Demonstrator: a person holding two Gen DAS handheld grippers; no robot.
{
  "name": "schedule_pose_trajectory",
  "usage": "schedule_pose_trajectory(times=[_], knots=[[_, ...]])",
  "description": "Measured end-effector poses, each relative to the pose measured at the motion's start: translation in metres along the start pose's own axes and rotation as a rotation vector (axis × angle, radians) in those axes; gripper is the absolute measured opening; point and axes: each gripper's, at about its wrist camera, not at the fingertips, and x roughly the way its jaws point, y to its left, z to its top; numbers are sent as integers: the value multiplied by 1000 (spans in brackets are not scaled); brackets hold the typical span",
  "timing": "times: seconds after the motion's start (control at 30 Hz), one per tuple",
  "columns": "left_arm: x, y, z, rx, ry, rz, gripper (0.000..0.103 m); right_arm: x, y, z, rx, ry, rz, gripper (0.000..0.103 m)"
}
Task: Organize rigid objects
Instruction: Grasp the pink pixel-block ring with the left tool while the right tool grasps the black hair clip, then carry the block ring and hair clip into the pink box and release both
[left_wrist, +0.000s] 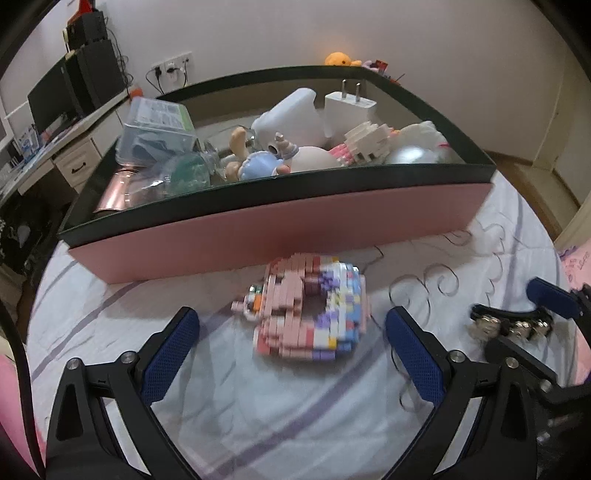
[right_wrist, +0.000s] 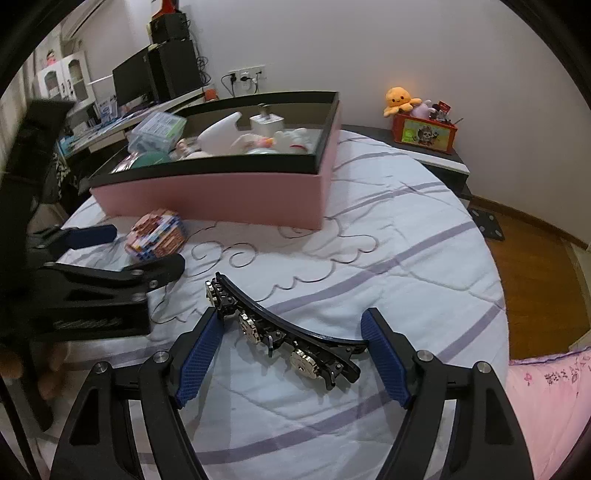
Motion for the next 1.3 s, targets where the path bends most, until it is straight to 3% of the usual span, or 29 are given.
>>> schedule_pose_trajectory(times=[0.1, 0.3, 0.5, 0.6, 0.73, 0.87, 0.97, 1.17, 1.3], knots=[[-6, 2, 0, -3, -27, -17, 69, 1, -4, 2, 10, -5, 6, 78], [-28, 12, -15, -13, -57, -44, 68, -2, -1, 6, 21, -28, 19, 78], [-72, 30, -22, -32, -161, -63, 69, -17, 12, 19, 2, -86, 46, 78], [-91, 40, -8, -24, -223, -61, 69, -25, 19, 31, -8, -127, 64, 78], [-88, 49, 22, 1, -250, -23, 69, -27, 31, 63, -38, -176, 65, 78], [-68, 61, 49, 2, -219, -3, 69, -7, 40, 98, -55, -183, 80, 78], [-42, 73, 65, -11, -152, -25, 69, 21, 41, 123, -60, -147, 79, 78], [-1, 87, 88, -27, -108, 7, 69, 64, 48, 147, -77, -81, 86, 78], [5, 92, 93, -55, -99, 64, 81, 84, 43, 151, -57, -65, 89, 82]])
